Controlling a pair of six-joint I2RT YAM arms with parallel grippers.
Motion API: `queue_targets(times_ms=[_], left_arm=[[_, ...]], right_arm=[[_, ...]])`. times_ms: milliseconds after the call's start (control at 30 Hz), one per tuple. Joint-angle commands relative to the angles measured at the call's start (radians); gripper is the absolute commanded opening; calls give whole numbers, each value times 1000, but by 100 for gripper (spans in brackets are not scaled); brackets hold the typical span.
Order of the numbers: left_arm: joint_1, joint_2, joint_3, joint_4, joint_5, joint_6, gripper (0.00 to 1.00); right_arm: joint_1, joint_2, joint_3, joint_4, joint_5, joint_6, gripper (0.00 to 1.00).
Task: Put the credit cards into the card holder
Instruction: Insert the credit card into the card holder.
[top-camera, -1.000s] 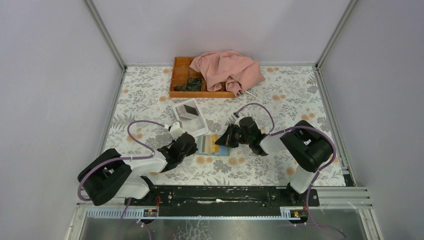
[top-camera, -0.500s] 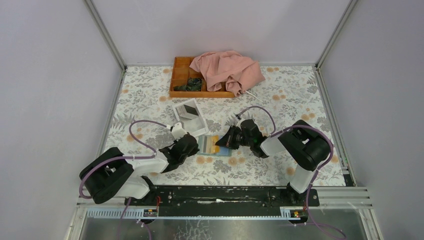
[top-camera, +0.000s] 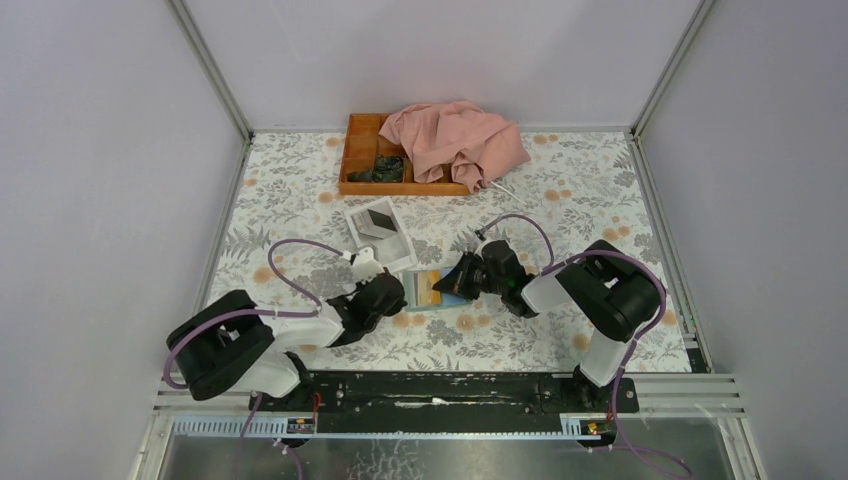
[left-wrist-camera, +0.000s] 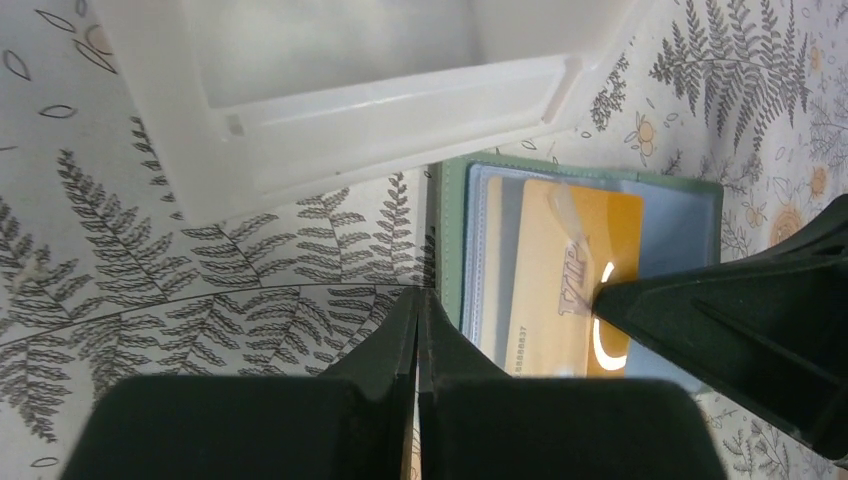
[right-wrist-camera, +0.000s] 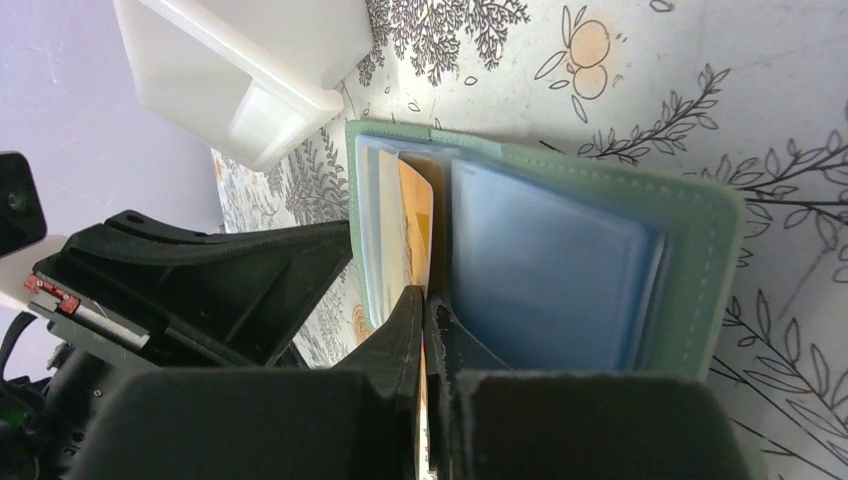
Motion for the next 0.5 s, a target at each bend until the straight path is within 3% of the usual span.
queue_targets(times_ms=[0, 467], left_arm=[[-51, 54, -20, -118, 98, -14, 0], [-73, 81, 11, -140, 60, -14, 0]], right_arm=[[26, 22, -8, -42, 54, -5, 0], [56, 15, 35, -170, 74, -66, 0]])
